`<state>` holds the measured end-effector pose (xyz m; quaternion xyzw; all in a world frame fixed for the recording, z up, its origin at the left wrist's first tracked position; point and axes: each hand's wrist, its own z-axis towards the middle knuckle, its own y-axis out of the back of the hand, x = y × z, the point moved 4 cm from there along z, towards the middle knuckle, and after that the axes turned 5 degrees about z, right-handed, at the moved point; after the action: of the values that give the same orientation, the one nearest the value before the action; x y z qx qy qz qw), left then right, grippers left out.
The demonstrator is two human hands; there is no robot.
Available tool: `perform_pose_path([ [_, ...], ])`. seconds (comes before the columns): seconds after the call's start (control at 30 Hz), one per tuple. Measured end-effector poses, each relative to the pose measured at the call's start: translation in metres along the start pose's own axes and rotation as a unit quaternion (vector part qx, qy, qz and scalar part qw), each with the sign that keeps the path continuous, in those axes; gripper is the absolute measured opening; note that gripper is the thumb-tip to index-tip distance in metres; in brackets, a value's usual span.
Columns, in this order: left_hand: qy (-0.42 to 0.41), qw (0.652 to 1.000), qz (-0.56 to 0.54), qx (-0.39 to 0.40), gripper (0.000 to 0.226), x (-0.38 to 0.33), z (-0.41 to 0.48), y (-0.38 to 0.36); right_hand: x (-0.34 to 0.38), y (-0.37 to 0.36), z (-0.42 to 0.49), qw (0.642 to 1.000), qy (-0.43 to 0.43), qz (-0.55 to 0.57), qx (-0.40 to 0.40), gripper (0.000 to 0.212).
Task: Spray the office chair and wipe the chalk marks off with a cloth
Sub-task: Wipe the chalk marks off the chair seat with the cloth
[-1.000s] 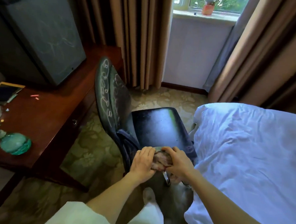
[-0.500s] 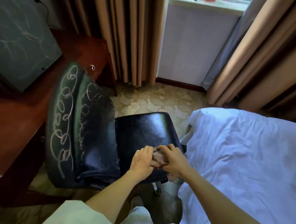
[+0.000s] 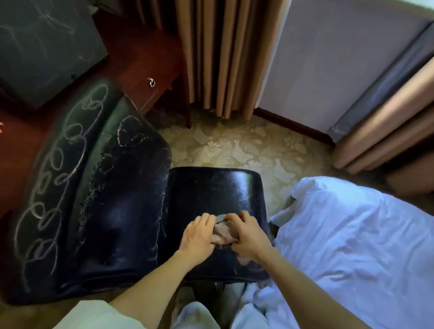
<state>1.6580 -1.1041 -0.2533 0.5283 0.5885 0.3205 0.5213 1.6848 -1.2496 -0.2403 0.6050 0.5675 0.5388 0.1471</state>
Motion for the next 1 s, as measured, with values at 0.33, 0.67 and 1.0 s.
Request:
perform_pose_path([
  [0.33, 0.155, 0.987, -0.039, -0.025, 0.045, -0.018, 0.049, -0.023, -0.051, 0.018, 0.071, 0.988, 0.117, -0.062, 0.075, 0.066],
  [0.67, 0.187, 0.982, -0.009, -0.007, 0.050, -0.009, 0.054, -0.046, -0.066, -0.010, 0.091, 0.983, 0.154, -0.039, 0.093, 0.068],
  [1.0, 0.150, 0.988, 0.022, 0.022, 0.049, 0.039, 0.070, -0.133, -0.103, -0.115, 0.126, 0.991, 0.120, -0.013, 0.057, 0.065],
])
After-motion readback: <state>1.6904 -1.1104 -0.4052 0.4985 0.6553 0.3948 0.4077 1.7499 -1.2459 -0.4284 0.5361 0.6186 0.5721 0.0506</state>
